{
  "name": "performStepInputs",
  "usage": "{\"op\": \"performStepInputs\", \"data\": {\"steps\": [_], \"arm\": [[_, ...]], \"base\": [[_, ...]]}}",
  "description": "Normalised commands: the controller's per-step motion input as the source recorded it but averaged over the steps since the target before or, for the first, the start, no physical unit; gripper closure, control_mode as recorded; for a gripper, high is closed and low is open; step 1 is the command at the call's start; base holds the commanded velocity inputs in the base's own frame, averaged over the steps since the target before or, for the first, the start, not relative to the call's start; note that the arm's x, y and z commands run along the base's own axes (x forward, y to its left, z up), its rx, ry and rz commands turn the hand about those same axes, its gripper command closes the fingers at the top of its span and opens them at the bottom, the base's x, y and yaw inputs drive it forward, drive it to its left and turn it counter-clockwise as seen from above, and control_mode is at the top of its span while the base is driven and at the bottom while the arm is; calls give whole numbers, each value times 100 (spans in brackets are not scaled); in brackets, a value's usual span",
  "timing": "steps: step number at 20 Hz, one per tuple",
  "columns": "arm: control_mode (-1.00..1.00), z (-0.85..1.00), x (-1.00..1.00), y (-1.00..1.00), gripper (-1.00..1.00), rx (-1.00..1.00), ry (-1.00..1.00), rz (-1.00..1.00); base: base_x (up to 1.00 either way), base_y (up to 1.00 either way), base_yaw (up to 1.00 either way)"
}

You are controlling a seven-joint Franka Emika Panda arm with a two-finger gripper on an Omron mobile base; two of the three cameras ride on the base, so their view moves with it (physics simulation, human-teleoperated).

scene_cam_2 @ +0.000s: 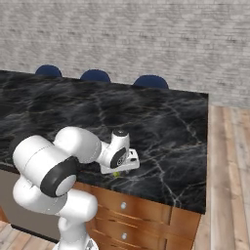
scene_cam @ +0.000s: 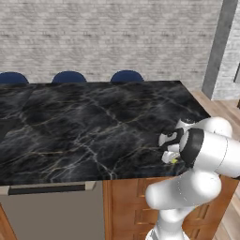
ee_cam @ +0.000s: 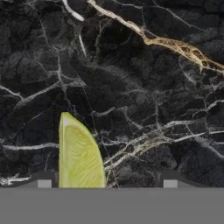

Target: Place the eggplant and lemon wedge inside the fridge drawer. Close the drawer after placing the vegetables.

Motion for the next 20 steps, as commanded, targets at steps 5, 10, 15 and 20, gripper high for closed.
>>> {"op": "performStepInputs", "data": {"steps": [5,10,15,20], "arm": [[-100,-81,-28,14,100,-1,-3,7],[-100,-50,-11,10,100,-2,0,3],[-100,-23,0,23,100,0,-2,-5],[-100,21,0,9,100,0,-9,-5]], "base": [[0,0,0],[0,0,0],[0,0,0],[0,0,0]]}}
